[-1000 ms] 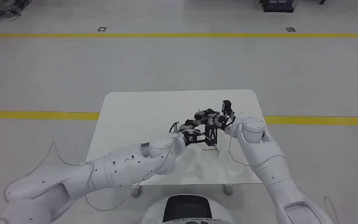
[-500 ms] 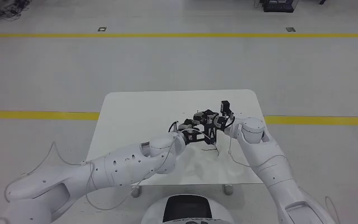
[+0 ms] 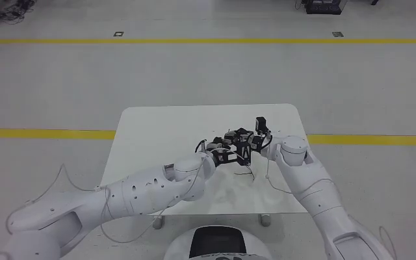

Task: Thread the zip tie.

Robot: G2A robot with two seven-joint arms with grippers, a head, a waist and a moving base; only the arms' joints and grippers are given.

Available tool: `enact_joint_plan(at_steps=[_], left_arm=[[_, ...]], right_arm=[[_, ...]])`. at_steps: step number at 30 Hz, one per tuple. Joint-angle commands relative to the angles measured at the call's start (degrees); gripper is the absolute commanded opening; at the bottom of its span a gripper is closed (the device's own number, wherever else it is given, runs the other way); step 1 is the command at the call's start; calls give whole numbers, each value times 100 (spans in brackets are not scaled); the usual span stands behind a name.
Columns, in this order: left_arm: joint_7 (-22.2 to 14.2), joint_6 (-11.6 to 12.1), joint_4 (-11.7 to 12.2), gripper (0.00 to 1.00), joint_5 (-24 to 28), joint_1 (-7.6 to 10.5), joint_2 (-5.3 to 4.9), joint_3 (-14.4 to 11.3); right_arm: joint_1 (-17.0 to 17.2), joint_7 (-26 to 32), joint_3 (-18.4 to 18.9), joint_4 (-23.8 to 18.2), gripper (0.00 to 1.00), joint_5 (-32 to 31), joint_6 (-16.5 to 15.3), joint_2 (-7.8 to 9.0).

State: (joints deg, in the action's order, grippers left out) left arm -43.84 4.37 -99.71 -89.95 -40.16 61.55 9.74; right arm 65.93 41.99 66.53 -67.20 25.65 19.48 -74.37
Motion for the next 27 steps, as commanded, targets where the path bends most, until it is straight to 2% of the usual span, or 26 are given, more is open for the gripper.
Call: enact_joint_plan(at_steps=[1, 10, 12, 15, 20, 21, 22, 23, 27], left_arm=[[-9, -6, -2, 14, 0, 3, -2, 0], [-51, 8, -6, 14, 0, -2, -18, 0], [-48, 8, -1, 11, 0, -11, -20, 0], [-46, 13, 7, 0, 0, -22, -21, 0], [-36, 10, 20, 0, 0, -36, -26, 0], [-33, 6, 21, 0, 0, -40, -29, 0], [-28, -1, 22, 0, 0, -46, -34, 0], [-24, -13, 21, 0, 0, -50, -39, 0], [7, -115, -14, 0, 0, -50, -78, 0]], right_arm=[[-16, -23, -31, 14, 0, 11, 0, 11], [-36, -98, -166, -34, 0, 112, 0, 69], [-36, -103, -194, -56, 0, 129, 0, 84], [-38, -116, -224, -77, 0, 157, 0, 104], [-42, -153, -284, -99, 0, 203, 0, 137], [-44, -160, -296, -96, 4, 211, 0, 143], [-50, -176, -315, -87, 44, 220, 0, 149], [-54, -195, -326, -82, 100, 234, 0, 153], [-77, -314, -376, -53, 100, 292, 0, 170]])
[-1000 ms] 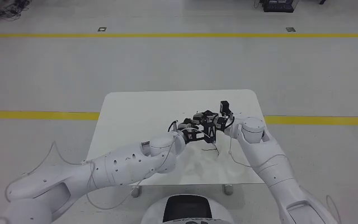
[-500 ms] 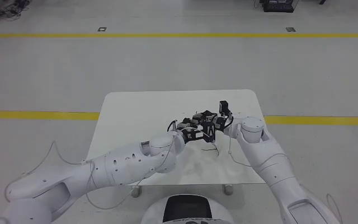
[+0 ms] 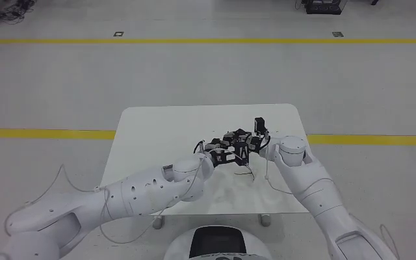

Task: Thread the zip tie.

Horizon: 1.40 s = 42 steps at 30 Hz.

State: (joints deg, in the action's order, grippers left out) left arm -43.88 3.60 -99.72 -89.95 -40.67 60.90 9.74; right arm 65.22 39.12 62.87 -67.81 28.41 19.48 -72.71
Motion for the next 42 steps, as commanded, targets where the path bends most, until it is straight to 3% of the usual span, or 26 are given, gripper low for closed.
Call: enact_joint_plan(at_steps=[1, 8, 16, 26, 29, 32, 36, 42], left_arm=[[22, -66, -23, 0, 0, -4, -26, 0], [299, -362, -106, 0, 9, -194, -187, 74], [1058, -424, -196, 0, 685, -692, -446, 696], [1076, -437, -181, 0, 720, -711, -445, 704], [1052, -576, 70, 0, 1271, -845, -445, 940], [947, -703, 254, 0, 2224, -982, -465, 1326], [1066, -541, 519, 0, 3296, -1173, -527, 1785], [1292, -219, 816, 0, 4532, -1429, -575, 2241]], right_arm=[[-12, -57, -15, 15, 100, 34, 0, 8], [19, -457, 53, -13, 100, 136, 0, 46], [63, -534, 103, -82, 100, 181, 0, 68], [63, -534, 103, -82, 100, 181, 0, 68], [63, -534, 103, -82, 100, 181, 0, 68], [63, -534, 103, -82, 100, 181, 0, 68], [63, -534, 103, -82, 100, 181, 0, 68], [63, -534, 103, -82, 100, 181, 0, 68]])
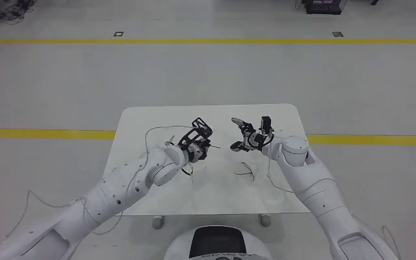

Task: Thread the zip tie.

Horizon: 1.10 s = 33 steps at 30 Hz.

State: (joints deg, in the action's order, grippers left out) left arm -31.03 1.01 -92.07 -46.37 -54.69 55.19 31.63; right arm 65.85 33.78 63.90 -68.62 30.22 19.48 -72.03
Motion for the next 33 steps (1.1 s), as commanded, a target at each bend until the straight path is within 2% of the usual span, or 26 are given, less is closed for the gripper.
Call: enact_joint_plan(at_steps=[1, 15, 28, 31, 33], left_arm=[[-7, 69, 114, 0, 305, -54, -6, 101], [110, 397, 640, 0, 2238, -285, 83, 575], [161, 394, 654, 0, 2234, -285, 89, 586], [227, 307, 774, 0, 2569, -355, 106, 674], [132, 287, 924, 0, 3142, -387, 111, 831]], right_arm=[[0, 0, 0, 0, 100, 0, 0, 0], [0, 0, 0, 0, 100, 0, 0, 0], [0, 0, 0, 0, 100, 0, 0, 0], [0, 0, 0, 0, 100, 0, 0, 0], [0, 0, 0, 0, 100, 0, 0, 0]])
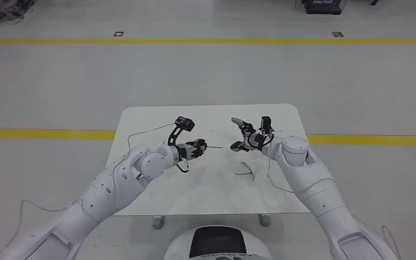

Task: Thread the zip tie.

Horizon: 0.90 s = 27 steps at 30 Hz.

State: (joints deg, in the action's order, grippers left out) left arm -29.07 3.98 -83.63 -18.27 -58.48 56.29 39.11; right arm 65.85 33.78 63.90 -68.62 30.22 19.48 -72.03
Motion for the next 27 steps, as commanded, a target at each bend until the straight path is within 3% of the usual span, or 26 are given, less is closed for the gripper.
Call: enact_joint_plan(at_steps=[1, 6, 11, 16, 22, 23, 25, 27], left_arm=[[-128, 2, 124, 0, 448, -3, -1, 125], [-629, 36, 537, 0, 1726, -18, 12, 422], [-1133, 180, 870, 0, 2538, 41, 49, 524], [-1476, -27, 1286, 0, 3377, 169, 147, 522], [-1476, -27, 1286, 0, 3377, 169, 147, 522], [-1452, -41, 1268, 0, 3573, 114, 157, 542], [-1533, -63, 1304, 0, 3799, 93, 165, 579], [-1749, -95, 1421, 0, 4308, 71, 190, 640]], right_arm=[[0, 0, 0, 0, 100, 0, 0, 0], [0, 0, 0, 0, 100, 0, 0, 0], [0, 0, 0, 0, 100, 0, 0, 0], [0, 0, 0, 0, 100, 0, 0, 0], [0, 0, 0, 0, 100, 0, 0, 0], [10, -10, 8, -4, 100, 10, -25, 0], [84, 96, 91, -3, 100, 11, -267, 23], [154, 620, 217, 14, 100, -102, -676, 87]])
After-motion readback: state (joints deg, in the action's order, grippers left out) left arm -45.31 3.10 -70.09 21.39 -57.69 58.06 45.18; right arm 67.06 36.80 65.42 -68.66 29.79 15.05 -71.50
